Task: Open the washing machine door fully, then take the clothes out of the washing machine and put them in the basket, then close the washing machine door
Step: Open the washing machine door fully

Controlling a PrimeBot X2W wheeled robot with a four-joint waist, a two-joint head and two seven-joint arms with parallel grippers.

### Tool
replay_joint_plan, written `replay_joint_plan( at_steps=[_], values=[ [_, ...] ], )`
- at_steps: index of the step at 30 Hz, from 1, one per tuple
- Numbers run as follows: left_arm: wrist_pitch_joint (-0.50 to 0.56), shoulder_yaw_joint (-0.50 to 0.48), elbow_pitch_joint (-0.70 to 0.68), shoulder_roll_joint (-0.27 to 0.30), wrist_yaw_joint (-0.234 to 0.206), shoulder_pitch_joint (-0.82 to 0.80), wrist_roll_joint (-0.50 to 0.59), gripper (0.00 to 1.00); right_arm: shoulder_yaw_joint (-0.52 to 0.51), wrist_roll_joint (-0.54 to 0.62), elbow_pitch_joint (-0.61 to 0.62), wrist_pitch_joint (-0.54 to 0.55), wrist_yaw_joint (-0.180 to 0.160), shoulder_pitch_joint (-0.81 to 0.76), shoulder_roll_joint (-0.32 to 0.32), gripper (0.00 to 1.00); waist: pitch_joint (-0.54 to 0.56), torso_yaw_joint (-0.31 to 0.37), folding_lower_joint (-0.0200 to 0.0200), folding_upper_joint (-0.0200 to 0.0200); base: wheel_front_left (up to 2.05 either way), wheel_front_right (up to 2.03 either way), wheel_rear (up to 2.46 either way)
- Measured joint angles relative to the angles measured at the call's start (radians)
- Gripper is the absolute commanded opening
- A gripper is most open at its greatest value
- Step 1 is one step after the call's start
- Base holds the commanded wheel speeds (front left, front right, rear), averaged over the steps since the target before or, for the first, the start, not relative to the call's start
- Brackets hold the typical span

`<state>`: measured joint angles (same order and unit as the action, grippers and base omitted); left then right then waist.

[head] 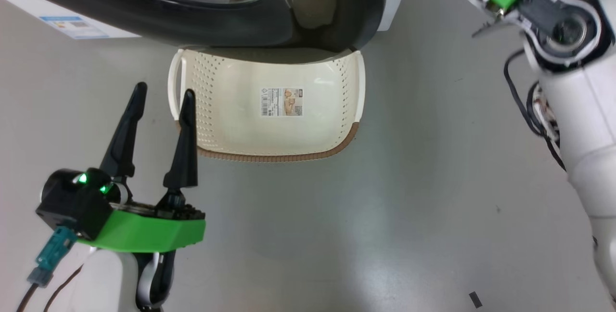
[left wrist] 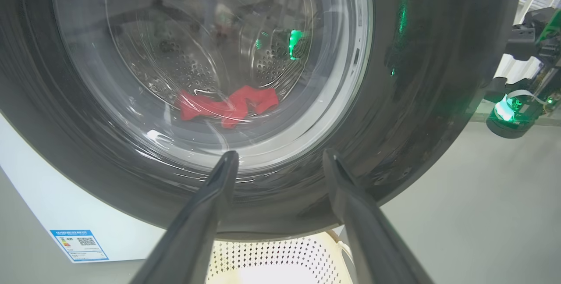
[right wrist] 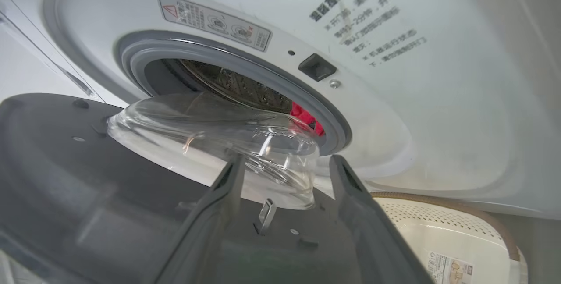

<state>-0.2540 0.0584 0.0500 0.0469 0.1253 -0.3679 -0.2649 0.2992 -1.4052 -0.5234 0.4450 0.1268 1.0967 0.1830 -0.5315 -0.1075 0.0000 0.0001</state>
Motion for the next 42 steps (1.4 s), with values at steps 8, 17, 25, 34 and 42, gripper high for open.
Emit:
replay_joint_plan(
  at_steps=[8,17,25,34,42],
  values=[
    [0.0,-0.023,0.007,0.002,0.0,0.001,0.002,1.0,0.179,0.237,0.093,-0.361,0.0,-0.115,0.124,1.0,0.02,0.029,0.0,0.0,0.0,0.0,0.0],
    [0.0,-0.056,0.014,0.002,0.0,0.004,0.008,1.0,0.264,0.428,-0.017,-0.693,0.0,-0.2,0.157,1.0,0.049,0.056,0.0,0.0,0.0,0.0,0.0],
    [0.0,-0.07,0.004,0.002,0.0,0.005,0.01,1.0,-0.055,0.743,0.142,-0.7,0.0,-0.366,0.078,1.0,0.053,0.07,0.0,0.0,0.0,0.0,0.0],
    [0.0,-0.081,-0.008,0.002,0.0,0.005,0.021,1.0,-0.234,1.004,0.391,-0.701,0.0,-0.593,-0.032,1.0,0.046,0.072,0.0,0.0,0.0,0.0,0.0],
    [0.0,-0.09,-0.022,0.001,0.0,0.005,0.028,1.0,-0.263,1.059,0.443,-0.701,0.0,-0.687,-0.068,1.0,0.04,0.076,0.0,0.0,0.0,0.0,0.0]
  ],
)
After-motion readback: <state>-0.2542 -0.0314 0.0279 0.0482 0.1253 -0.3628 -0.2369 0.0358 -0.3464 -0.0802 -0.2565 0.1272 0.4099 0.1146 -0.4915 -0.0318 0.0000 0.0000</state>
